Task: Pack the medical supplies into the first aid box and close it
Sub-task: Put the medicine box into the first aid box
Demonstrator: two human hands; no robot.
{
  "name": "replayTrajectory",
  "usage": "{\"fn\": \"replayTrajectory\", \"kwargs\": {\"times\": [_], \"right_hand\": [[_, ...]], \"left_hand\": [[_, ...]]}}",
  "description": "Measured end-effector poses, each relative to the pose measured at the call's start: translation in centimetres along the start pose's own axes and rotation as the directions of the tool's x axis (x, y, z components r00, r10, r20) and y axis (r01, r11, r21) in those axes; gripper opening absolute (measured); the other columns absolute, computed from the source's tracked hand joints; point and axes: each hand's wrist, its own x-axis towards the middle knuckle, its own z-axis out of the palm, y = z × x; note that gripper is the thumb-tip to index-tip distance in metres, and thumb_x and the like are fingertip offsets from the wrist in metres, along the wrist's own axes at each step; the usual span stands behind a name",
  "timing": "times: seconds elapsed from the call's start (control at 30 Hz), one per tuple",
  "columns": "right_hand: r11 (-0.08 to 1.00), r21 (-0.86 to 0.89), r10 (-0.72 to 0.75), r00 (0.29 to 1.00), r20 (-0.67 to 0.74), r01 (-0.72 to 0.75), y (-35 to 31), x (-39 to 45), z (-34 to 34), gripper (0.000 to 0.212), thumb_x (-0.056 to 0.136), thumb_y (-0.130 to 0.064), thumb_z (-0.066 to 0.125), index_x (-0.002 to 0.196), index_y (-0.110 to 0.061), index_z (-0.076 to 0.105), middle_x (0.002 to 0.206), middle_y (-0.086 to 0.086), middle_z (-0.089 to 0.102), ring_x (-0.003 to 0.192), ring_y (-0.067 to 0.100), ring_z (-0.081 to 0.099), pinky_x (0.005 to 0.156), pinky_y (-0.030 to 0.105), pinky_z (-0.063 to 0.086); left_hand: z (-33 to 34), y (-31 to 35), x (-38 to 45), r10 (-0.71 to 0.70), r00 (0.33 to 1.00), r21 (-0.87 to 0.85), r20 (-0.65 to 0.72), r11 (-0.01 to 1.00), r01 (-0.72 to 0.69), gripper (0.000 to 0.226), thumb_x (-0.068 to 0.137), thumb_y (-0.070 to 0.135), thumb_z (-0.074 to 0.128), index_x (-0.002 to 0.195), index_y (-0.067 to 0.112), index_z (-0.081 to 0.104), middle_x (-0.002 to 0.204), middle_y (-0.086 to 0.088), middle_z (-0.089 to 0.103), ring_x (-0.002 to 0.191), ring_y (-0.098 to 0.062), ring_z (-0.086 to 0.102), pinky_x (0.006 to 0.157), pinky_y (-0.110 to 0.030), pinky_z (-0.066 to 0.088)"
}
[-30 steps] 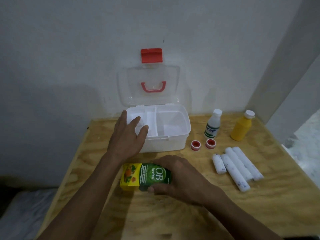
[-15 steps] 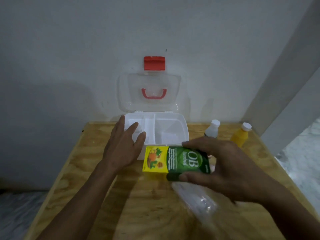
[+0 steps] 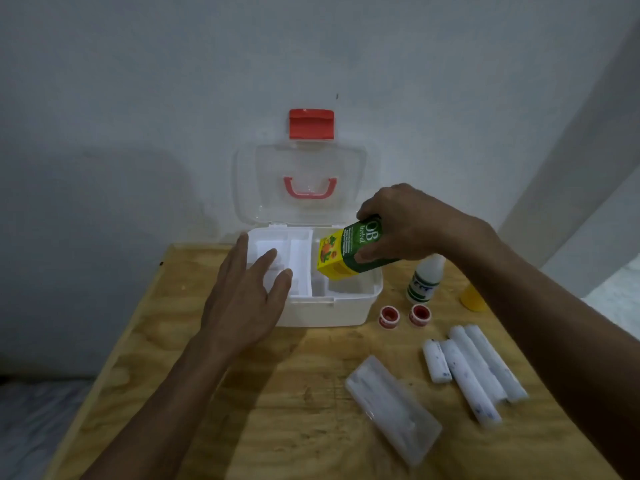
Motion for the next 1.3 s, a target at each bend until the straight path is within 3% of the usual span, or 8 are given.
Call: {"fn": "replayTrajectory", "kwargs": {"times": [0.27,0.37,0.53,0.6,0.93,1.17,1.3], "right_hand": [[0.994,-0.073,-0.083,0.996,0.035,0.086,-1.5,3.0,2.8,0.068,0.074,-0.062,0.071,0.128,-0.023,0.059,0.115,-0.002,0.063,0.106,0.019,0.054,0.084,0.034,0.027],[0.994,-0.027,-0.106,0.993,0.059,0.107,-1.7,3.2,3.7,0.068,0.076,-0.061,0.070,0.130,-0.023,0.058,0.119,-0.001,0.061,0.106,0.019,0.053,0.083,0.033,0.030],[0.988,0.114,-0.116,0.987,0.106,0.104,-1.5,3.2,5.3,0.066,0.076,-0.056,0.074,0.128,-0.019,0.059,0.117,0.002,0.064,0.098,0.019,0.057,0.085,0.035,0.050],[0.983,0.154,-0.115,0.987,0.115,0.097,-1.3,3.3,5.6,0.068,0.076,-0.053,0.076,0.132,-0.019,0.057,0.120,0.002,0.061,0.098,0.016,0.053,0.083,0.033,0.050],[0.985,0.066,-0.172,0.955,0.242,0.161,-2.1,3.5,6.9,0.063,0.079,-0.040,0.078,0.134,-0.020,0.057,0.125,0.002,0.062,0.109,0.021,0.057,0.091,0.037,0.051],[0.940,0.342,-0.079,0.981,0.178,0.013,-2.3,3.7,6.3,0.040,0.093,-0.019,0.056,0.132,-0.013,0.058,0.128,0.007,0.063,0.097,0.010,0.060,0.078,0.021,0.045],[0.879,0.462,0.036,0.982,0.188,-0.120,-3.2,3.3,6.9,0.050,0.091,-0.011,0.045,0.140,-0.019,0.046,0.140,0.007,0.054,0.119,0.025,0.054,0.094,0.037,0.048]], "left_hand": [[0.0,0.4,0.2,-0.039,0.999,0.016,0.002,0.999,0.039,0.069,0.085,0.068,0.028,0.144,0.035,0.041,0.163,0.008,0.005,0.148,-0.020,0.018,0.111,-0.047,0.031],[0.0,0.3,0.2,-0.038,0.999,0.013,0.007,0.999,0.038,0.072,0.084,0.071,0.025,0.144,0.035,0.041,0.163,0.008,0.005,0.148,-0.020,0.016,0.112,-0.047,0.030],[0.1,0.1,0.2,-0.033,0.999,0.020,0.005,0.999,0.033,0.074,0.082,0.070,0.023,0.143,0.034,0.042,0.163,0.008,0.004,0.148,-0.018,0.014,0.112,-0.046,0.029],[0.0,0.1,0.3,-0.031,0.999,0.023,0.008,0.999,0.031,0.073,0.082,0.070,0.023,0.143,0.035,0.043,0.163,0.008,0.003,0.149,-0.018,0.013,0.112,-0.047,0.029],[-0.2,0.3,0.2,-0.032,0.999,0.042,0.024,0.999,0.031,0.071,0.085,0.072,0.024,0.143,0.036,0.041,0.163,0.009,0.002,0.149,-0.018,0.012,0.113,-0.047,0.028],[-0.1,0.4,0.2,-0.039,0.999,0.033,0.027,0.999,0.038,0.071,0.085,0.072,0.026,0.144,0.034,0.041,0.163,0.008,0.003,0.148,-0.020,0.014,0.112,-0.049,0.028],[-0.3,0.4,0.2,-0.042,0.999,0.030,0.028,0.999,0.041,0.073,0.085,0.072,0.024,0.144,0.034,0.041,0.163,0.007,0.004,0.148,-0.020,0.013,0.113,-0.049,0.028]]}}
